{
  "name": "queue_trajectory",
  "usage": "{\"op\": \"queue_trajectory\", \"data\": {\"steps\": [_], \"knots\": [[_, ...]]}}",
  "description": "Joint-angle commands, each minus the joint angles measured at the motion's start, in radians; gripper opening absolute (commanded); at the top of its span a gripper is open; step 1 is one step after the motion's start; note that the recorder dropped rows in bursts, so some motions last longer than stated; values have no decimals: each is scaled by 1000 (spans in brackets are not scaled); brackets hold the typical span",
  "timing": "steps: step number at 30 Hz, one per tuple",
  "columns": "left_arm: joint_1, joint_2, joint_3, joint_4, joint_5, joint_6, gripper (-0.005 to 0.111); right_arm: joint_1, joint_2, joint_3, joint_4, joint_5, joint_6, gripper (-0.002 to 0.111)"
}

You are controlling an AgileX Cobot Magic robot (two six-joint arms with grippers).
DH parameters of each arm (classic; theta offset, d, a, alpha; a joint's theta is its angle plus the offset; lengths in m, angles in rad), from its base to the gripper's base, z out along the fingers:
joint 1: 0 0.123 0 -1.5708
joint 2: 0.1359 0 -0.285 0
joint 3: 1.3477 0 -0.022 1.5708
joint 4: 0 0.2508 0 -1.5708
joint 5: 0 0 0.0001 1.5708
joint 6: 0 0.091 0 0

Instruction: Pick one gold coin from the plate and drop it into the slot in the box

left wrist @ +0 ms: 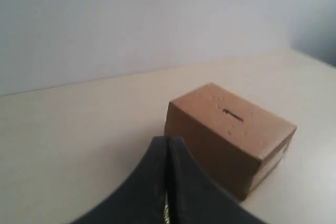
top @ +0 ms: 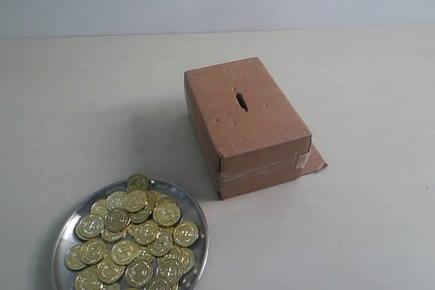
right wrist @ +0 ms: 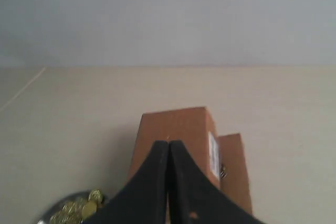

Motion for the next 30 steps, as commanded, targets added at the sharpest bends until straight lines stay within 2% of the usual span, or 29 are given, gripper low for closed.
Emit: {"op": "queue_trajectory", "data": {"steps": [1, 6, 10, 13, 18, 22, 26, 30], "knots": [[-77, 275, -131, 21, 64, 218, 0, 1, 264, -89, 113, 136, -162, 0], [-282, 639, -271, 140, 115, 392, 0, 1, 470, -117, 137, 180, -195, 0], [-452, 912, -389, 397, 223, 472, 0, 1, 574, -117, 137, 195, -205, 0], [-533, 1070, -456, 498, 273, 557, 0, 1, 612, -115, 139, 201, -232, 0], [-574, 1245, -532, 498, 366, 771, 0, 1, 627, -106, 148, 214, -254, 0], [-574, 1322, -538, 498, 356, 934, 0, 1, 623, -37, 243, 195, -373, 0], [-574, 1388, -538, 505, 346, 1009, 0, 1, 623, 27, 330, 184, -437, 0], [-574, 1421, -538, 512, 345, 1061, 0, 1, 623, 29, 332, 184, -439, 0]]}}
